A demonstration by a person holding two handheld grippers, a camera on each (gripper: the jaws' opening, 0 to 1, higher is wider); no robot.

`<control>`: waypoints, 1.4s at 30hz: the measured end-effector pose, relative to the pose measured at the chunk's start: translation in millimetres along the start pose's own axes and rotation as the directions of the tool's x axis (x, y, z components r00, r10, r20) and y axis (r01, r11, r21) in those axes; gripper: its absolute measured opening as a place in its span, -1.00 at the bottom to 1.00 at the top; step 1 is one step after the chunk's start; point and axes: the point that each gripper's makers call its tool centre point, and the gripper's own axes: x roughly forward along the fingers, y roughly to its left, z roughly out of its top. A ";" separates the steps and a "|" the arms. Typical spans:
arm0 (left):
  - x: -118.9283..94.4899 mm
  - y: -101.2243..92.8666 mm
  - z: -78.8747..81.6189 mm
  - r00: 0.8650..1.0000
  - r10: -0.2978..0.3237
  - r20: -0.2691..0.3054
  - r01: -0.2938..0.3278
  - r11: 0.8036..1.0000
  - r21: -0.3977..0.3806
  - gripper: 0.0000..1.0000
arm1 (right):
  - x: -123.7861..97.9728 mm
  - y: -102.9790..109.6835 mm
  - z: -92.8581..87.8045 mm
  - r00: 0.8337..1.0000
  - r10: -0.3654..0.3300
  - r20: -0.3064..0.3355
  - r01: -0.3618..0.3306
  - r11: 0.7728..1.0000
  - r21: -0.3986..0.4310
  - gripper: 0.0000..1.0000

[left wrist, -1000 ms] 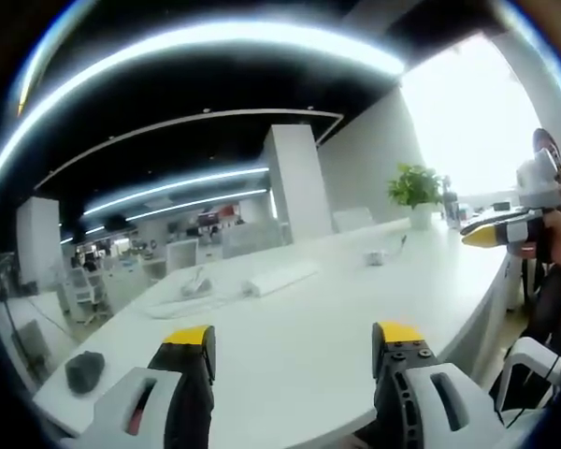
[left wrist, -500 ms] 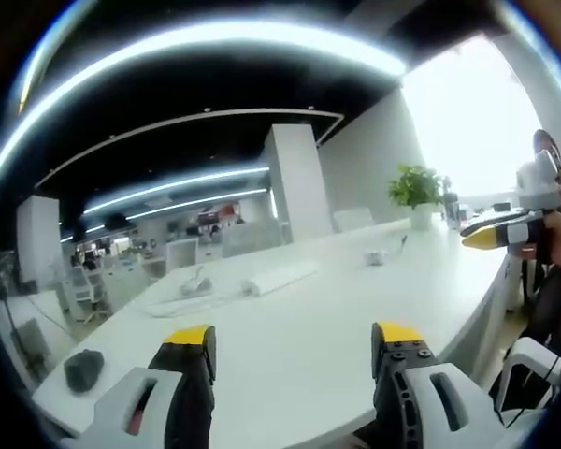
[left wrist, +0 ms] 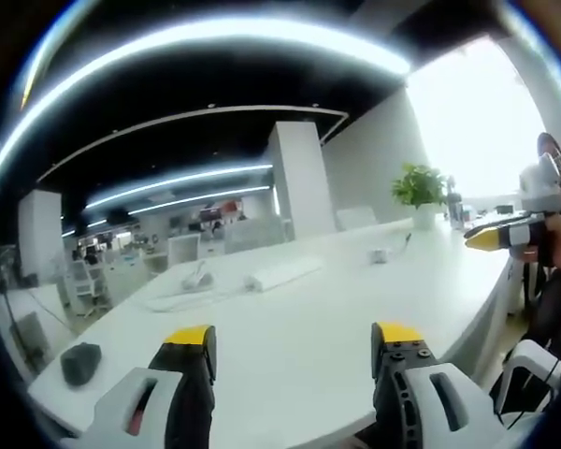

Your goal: Straighten the power strip on the desk, plug the charger into it

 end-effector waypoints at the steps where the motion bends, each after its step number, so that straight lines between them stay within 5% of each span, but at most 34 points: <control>1: 0.1 0.8 0.7 1.000 0.003 0.004 -0.003 1.000 -0.004 0.37 | 0.0 0.0 0.6 1.000 0.001 0.005 -0.001 1.000 0.003 -0.13; 7: 7.0 7.1 4.4 0.999 0.012 0.049 -0.009 0.999 -0.047 0.31 | 3.4 0.8 1.0 1.000 0.009 0.021 -0.010 0.999 0.035 -0.13; 27: 21.0 20.6 -16.1 0.999 0.048 -0.024 -0.049 0.997 -0.057 0.25 | 19.6 5.8 -14.4 0.999 0.040 -0.036 -0.040 0.999 -0.001 -0.18; 42: 29.7 45.3 1.0 0.994 0.100 0.051 -0.096 0.992 -0.082 0.20 | 40.8 10.6 -10.6 0.997 0.075 -0.022 -0.075 0.997 -0.020 -0.19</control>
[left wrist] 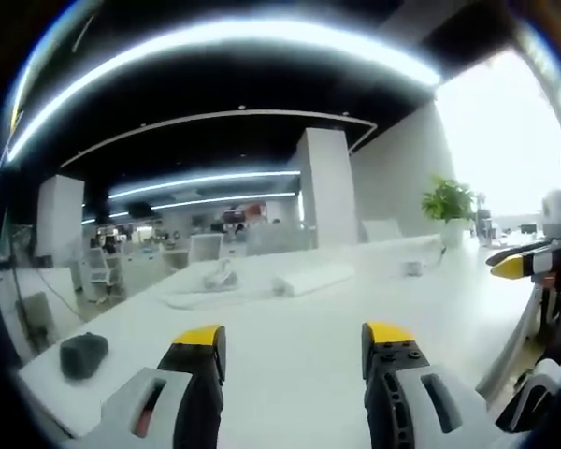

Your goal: Straighten the power strip on the desk, plug the charger into it

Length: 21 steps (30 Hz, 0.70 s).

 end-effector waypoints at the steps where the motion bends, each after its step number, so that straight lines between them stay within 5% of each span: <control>1: 0.8 1.0 2.0 1.000 -0.002 0.005 0.002 1.000 -0.004 0.20 | 1.8 -1.1 0.9 1.000 0.000 0.002 0.000 1.000 -0.001 -0.19; 13: 13.0 14.3 22.3 0.999 0.021 0.043 -0.021 1.000 -0.007 0.20 | 12.2 -12.8 12.8 0.998 -0.002 0.067 0.001 1.000 0.024 -0.23; 21: 27.8 2.5 31.7 0.997 -0.038 0.073 0.039 0.999 -0.015 0.25 | 21.1 -16.7 20.0 0.998 0.001 0.065 0.000 1.000 -0.016 -0.23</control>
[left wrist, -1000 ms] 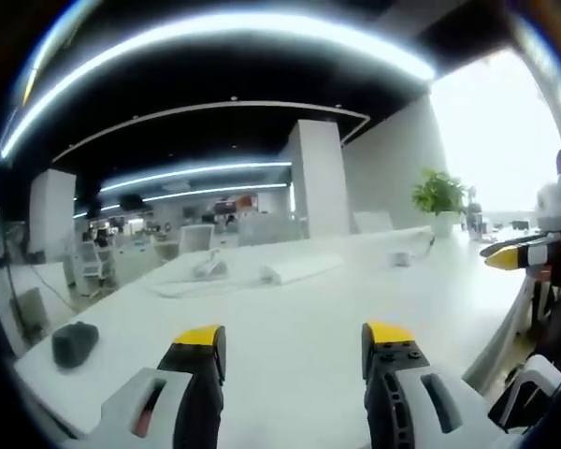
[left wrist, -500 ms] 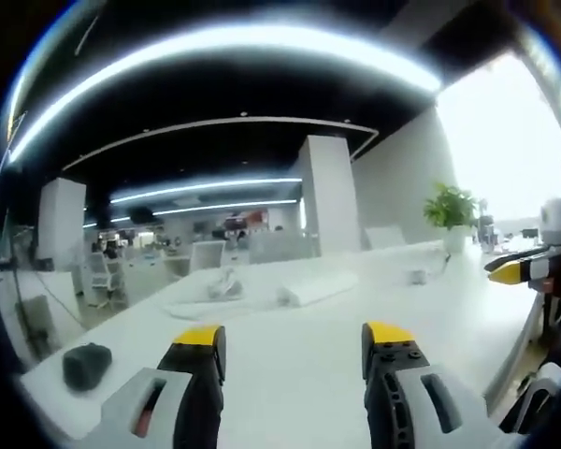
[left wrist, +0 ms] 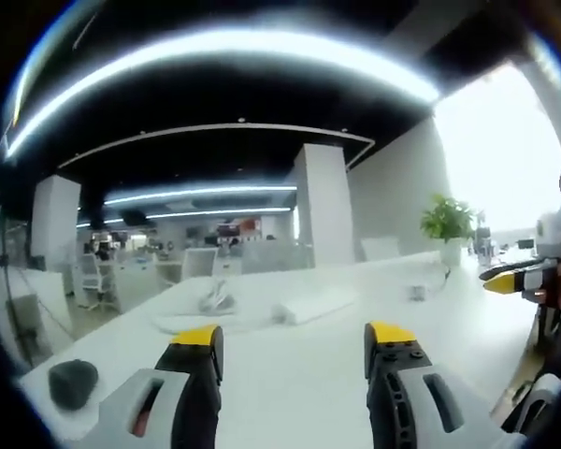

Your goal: Straighten the power strip on the desk, plug the charger into it

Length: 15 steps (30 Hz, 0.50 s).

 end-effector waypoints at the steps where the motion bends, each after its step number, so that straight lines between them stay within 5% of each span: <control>1: 2.1 -0.9 1.2 1.000 -0.003 0.008 0.003 1.000 0.002 0.26 | 1.0 0.2 0.3 1.000 0.003 -0.002 -0.003 1.000 0.001 -0.25; 6: 15.1 -7.8 4.4 0.999 -0.038 0.036 0.038 0.999 0.002 0.35 | 14.0 -1.3 3.2 1.000 0.022 -0.001 -0.022 1.000 -0.009 -0.34; 15: 37.2 -19.8 -3.7 0.994 -0.109 -0.001 0.109 0.994 0.019 0.32 | 45.4 6.1 14.2 0.995 0.103 -0.017 -0.104 0.994 -0.043 -0.25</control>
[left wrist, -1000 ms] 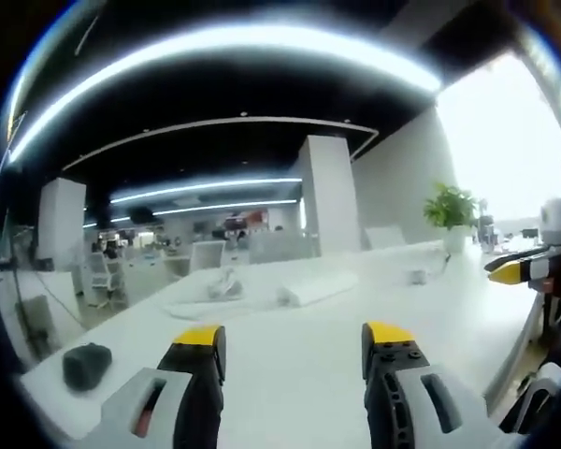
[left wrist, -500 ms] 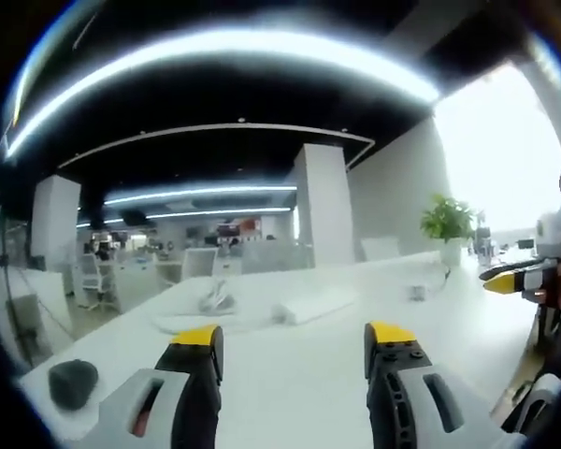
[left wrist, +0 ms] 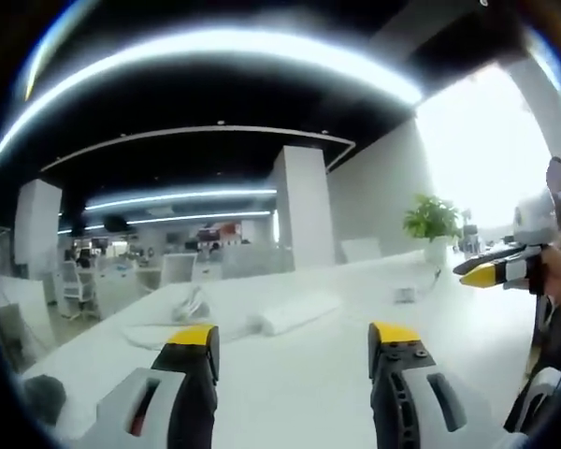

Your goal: Straighten the power strip on the desk, plug the charger into it

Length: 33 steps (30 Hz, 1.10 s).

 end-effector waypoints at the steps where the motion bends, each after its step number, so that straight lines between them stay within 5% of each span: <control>1: 1.8 -1.6 0.2 1.000 -0.011 0.000 0.011 1.000 -0.003 0.30 | 2.5 0.7 1.1 1.000 0.008 -0.001 -0.008 1.000 -0.004 -0.25; 22: 35.5 -16.7 -1.7 0.989 -0.139 -0.044 0.139 0.990 0.004 0.18 | 55.2 -9.2 25.0 0.991 0.130 0.020 -0.129 0.991 -0.021 -0.31; 33: 49.1 -10.2 0.0 0.984 -0.162 -0.071 0.163 0.987 0.009 0.12 | 76.9 -23.6 25.5 0.992 0.123 0.008 -0.122 0.991 -0.046 -0.30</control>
